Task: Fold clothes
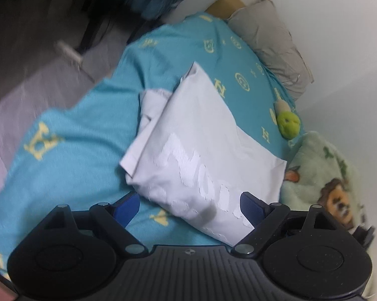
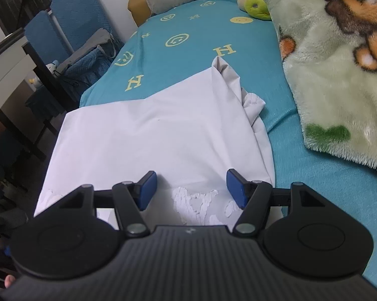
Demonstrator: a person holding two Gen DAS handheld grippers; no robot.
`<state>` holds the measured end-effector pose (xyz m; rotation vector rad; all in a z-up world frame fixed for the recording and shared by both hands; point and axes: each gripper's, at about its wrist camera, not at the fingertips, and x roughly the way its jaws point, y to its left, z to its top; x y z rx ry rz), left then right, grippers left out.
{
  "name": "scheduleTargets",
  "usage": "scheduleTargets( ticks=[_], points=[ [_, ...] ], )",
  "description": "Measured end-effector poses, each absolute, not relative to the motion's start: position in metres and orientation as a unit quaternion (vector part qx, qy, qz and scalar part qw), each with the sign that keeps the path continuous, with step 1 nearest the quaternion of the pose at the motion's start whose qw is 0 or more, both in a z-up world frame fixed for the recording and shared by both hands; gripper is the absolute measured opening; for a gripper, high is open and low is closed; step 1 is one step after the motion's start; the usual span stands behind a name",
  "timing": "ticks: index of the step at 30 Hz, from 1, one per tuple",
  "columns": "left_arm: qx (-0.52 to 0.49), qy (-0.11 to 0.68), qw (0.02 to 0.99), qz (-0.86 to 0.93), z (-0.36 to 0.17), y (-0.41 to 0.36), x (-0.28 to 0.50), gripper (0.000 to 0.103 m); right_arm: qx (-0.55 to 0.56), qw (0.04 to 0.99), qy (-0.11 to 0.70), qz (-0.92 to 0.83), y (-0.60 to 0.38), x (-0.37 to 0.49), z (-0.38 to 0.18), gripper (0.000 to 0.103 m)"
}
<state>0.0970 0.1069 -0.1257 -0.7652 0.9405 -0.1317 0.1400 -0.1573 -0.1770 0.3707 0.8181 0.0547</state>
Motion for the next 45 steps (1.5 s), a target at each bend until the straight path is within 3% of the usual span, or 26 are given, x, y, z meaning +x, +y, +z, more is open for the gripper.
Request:
scheduleTargets(
  ticks=[8, 16, 21, 24, 27, 30, 32, 36, 37, 39, 45],
  points=[
    [-0.434, 0.48, 0.758, -0.086, -0.171, 0.1, 0.118, 0.088, 0.175, 0.901, 0.396, 0.022, -0.155, 0.14, -0.176, 0.064],
    [-0.488, 0.428, 0.758, -0.059, -0.181, 0.119, 0.127, 0.055, 0.162, 0.904, 0.396, 0.021, -0.153, 0.139, -0.176, 0.064],
    [-0.495, 0.359, 0.783, -0.115, -0.159, 0.116, 0.12, 0.055, 0.159, 0.904, 0.397, 0.019, -0.153, 0.139, -0.176, 0.063],
    [-0.473, 0.384, 0.787, -0.097, -0.162, 0.11, 0.123, 0.061, 0.16, 0.903, 0.398, 0.019, -0.153, 0.139, -0.176, 0.063],
    [-0.48, 0.431, 0.762, -0.06, -0.182, 0.115, 0.127, 0.061, 0.159, 0.903, 0.398, 0.019, -0.152, 0.139, -0.176, 0.063],
    [-0.504, 0.428, 0.748, -0.051, -0.191, 0.122, 0.129, 0.06, 0.158, 0.904, 0.398, 0.019, -0.152, 0.139, -0.176, 0.063],
    [-0.501, 0.421, 0.755, -0.047, -0.189, 0.122, 0.13, 0.059, 0.159, 0.903, 0.398, 0.019, -0.152, 0.139, -0.176, 0.063],
    [-0.479, 0.411, 0.774, -0.048, -0.183, 0.115, 0.13, 0.042, 0.167, 0.903, 0.396, 0.016, -0.154, 0.139, -0.174, 0.063],
    [-0.477, 0.407, 0.777, -0.05, -0.181, 0.114, 0.13, 0.035, 0.174, 0.903, 0.393, 0.012, -0.156, 0.137, -0.172, 0.063],
    [-0.474, 0.399, 0.783, -0.055, -0.176, 0.111, 0.131, 0.03, 0.19, 0.903, 0.385, 0.004, -0.159, 0.134, -0.165, 0.065],
    [-0.472, 0.388, 0.79, -0.059, -0.17, 0.107, 0.131, 0.027, 0.368, 0.857, 0.357, 0.046, -0.177, 0.107, -0.148, 0.07]
  ],
)
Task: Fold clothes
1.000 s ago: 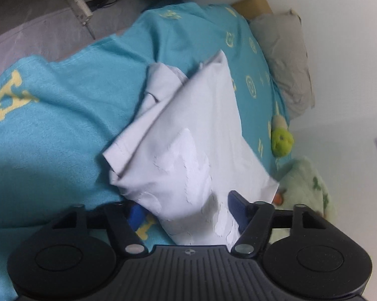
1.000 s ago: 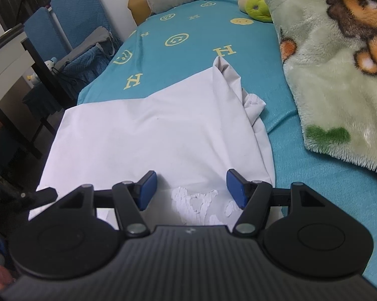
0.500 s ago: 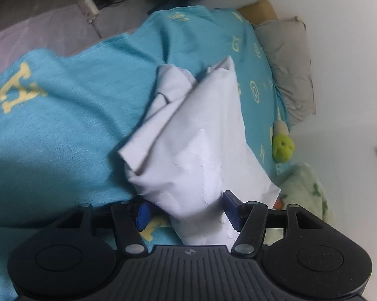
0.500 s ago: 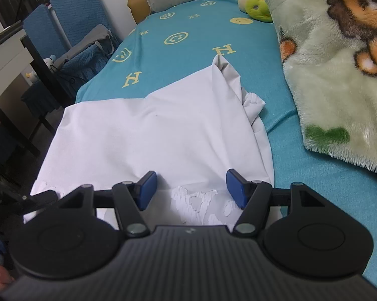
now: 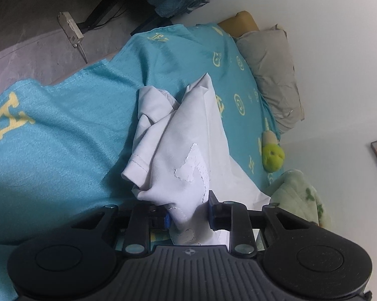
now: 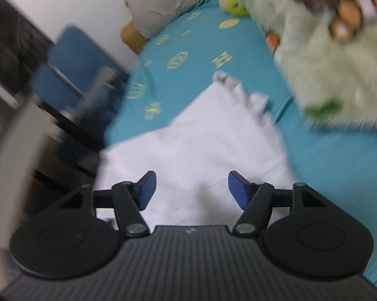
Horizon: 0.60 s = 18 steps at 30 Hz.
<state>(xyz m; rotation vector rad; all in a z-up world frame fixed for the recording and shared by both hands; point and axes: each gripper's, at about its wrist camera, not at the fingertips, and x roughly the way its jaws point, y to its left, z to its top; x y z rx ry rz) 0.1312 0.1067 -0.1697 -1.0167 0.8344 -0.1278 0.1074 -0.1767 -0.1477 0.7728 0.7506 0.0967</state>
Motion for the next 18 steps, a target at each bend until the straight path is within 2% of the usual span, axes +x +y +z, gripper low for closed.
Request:
scheduleTargets(
  ticks=[1, 2, 8, 18],
  points=[
    [-0.474, 0.387, 0.789, -0.059, -0.17, 0.106, 0.132, 0.027, 0.401, 0.84, 0.359, 0.064, -0.177, 0.104, -0.149, 0.081],
    [-0.474, 0.386, 0.789, -0.06, -0.17, 0.106, 0.132, 0.027, 0.432, 0.822, 0.363, 0.078, -0.176, 0.102, -0.153, 0.086],
    [-0.473, 0.385, 0.79, -0.062, -0.167, 0.114, 0.126, 0.027, 0.534, 0.734, 0.404, 0.115, -0.163, 0.106, -0.188, 0.086],
    [-0.482, 0.377, 0.788, -0.065, -0.167, 0.117, 0.122, 0.024, 0.626, 0.663, 0.396, 0.105, -0.166, 0.103, -0.22, 0.086]
  ],
)
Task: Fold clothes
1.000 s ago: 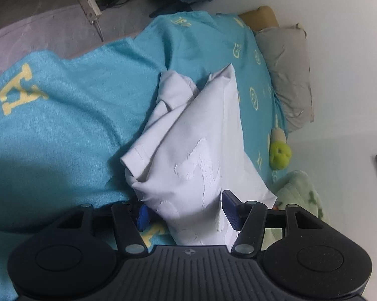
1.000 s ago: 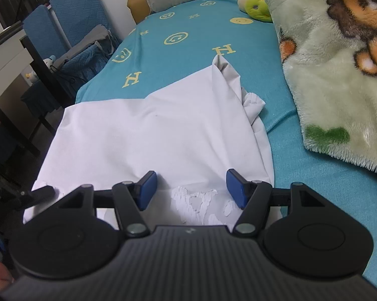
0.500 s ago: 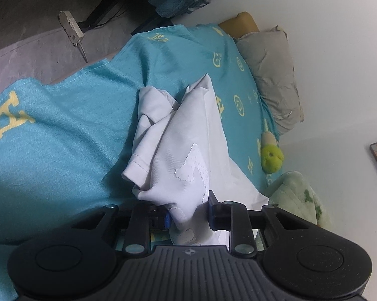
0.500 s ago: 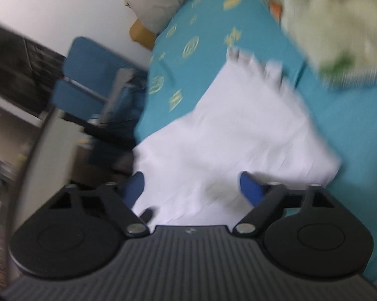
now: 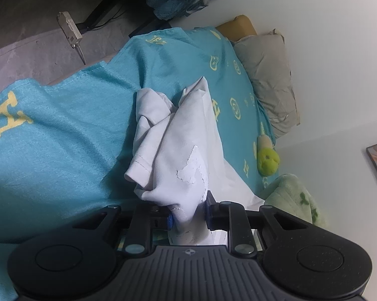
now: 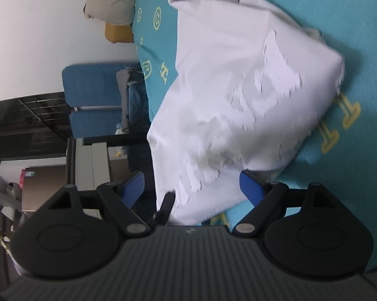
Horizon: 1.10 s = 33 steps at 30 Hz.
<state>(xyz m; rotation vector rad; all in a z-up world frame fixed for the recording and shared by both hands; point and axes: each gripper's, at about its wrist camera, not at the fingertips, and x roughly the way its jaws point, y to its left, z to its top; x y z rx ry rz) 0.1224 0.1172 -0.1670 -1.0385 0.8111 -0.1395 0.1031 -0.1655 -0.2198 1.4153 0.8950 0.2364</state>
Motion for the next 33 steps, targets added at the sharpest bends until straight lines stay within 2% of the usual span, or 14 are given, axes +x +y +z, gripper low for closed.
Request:
scheduleTargets(
  ticks=[11, 18, 25, 30, 33],
  points=[
    [-0.493, 0.371, 0.784, -0.063, -0.167, 0.12, 0.123, 0.023, 0.621, 0.656, 0.408, 0.134, -0.15, 0.104, -0.215, 0.086],
    [-0.493, 0.368, 0.786, -0.064, -0.166, 0.12, 0.123, 0.023, 0.646, 0.613, 0.426, 0.157, -0.142, 0.093, -0.221, 0.086],
    [-0.502, 0.366, 0.781, -0.065, -0.167, 0.122, 0.123, 0.022, 0.643, 0.628, 0.425, 0.108, -0.15, 0.098, -0.238, 0.086],
    [-0.504, 0.364, 0.781, -0.066, -0.167, 0.123, 0.122, 0.021, 0.641, 0.669, 0.374, 0.039, -0.174, 0.089, -0.236, 0.082],
    [-0.506, 0.362, 0.78, -0.066, -0.166, 0.123, 0.123, 0.02, 0.635, 0.688, 0.35, -0.008, -0.186, 0.081, -0.235, 0.07]
  ],
)
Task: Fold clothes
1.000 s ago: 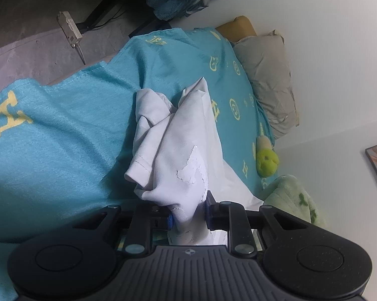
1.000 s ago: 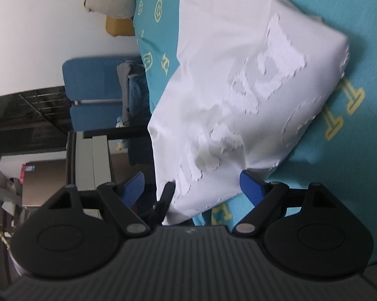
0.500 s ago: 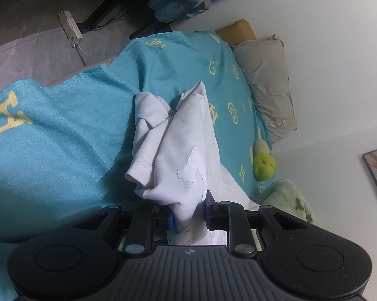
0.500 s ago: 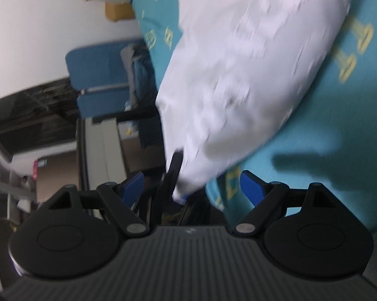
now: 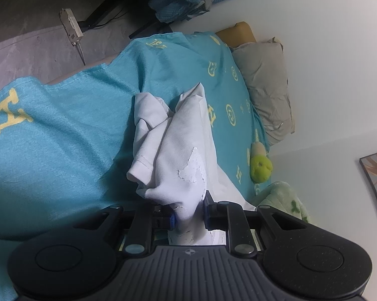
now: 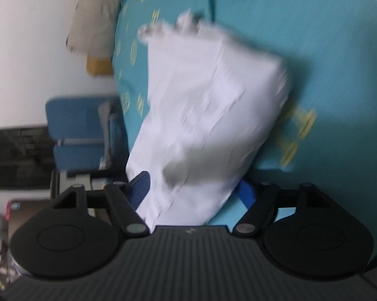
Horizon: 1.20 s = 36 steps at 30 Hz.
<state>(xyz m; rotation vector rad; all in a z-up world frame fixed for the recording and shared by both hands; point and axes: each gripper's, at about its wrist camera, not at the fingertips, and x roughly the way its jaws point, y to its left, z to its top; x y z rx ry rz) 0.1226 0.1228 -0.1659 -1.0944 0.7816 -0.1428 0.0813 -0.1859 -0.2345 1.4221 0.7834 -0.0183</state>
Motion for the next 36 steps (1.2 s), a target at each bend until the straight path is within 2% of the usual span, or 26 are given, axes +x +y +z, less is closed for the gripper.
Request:
scheduleTargets(
  ticks=[1, 3, 4, 5, 7, 8, 13, 21, 28, 36],
  points=[
    [-0.506, 0.361, 0.78, -0.067, -0.165, 0.123, 0.123, 0.02, 0.632, 0.694, 0.343, -0.027, -0.19, 0.079, -0.234, 0.064],
    [-0.505, 0.358, 0.782, -0.069, -0.164, 0.123, 0.123, 0.019, 0.629, 0.707, 0.319, -0.056, -0.199, 0.074, -0.234, 0.063],
    [-0.504, 0.357, 0.783, -0.07, -0.163, 0.122, 0.122, 0.018, 0.628, 0.71, 0.313, -0.062, -0.202, 0.073, -0.234, 0.058],
    [-0.503, 0.358, 0.784, -0.07, -0.162, 0.122, 0.122, 0.018, 0.62, 0.715, 0.317, -0.064, -0.202, 0.074, -0.233, 0.043],
    [-0.5, 0.36, 0.785, -0.072, -0.158, 0.121, 0.12, 0.017, 0.601, 0.728, 0.324, -0.063, -0.2, 0.075, -0.23, 0.026],
    [-0.497, 0.361, 0.786, -0.073, -0.156, 0.121, 0.118, 0.016, 0.59, 0.736, 0.325, -0.061, -0.198, 0.074, -0.227, 0.022],
    [-0.521, 0.358, 0.77, -0.082, -0.13, 0.134, 0.104, 0.014, 0.555, 0.774, 0.305, -0.028, -0.197, 0.058, -0.19, 0.017],
    [-0.52, 0.364, 0.76, -0.139, -0.053, 0.123, 0.066, 0.014, 0.548, 0.791, 0.271, 0.011, -0.218, 0.006, -0.116, 0.016],
    [-0.49, 0.381, 0.759, -0.195, 0.01, 0.04, 0.083, 0.014, 0.556, 0.8, 0.225, 0.005, -0.286, -0.017, -0.054, 0.017],
    [-0.481, 0.374, 0.742, -0.279, 0.089, -0.115, 0.173, 0.014, 0.522, 0.839, 0.153, -0.025, -0.424, 0.032, 0.042, 0.017]
  ],
)
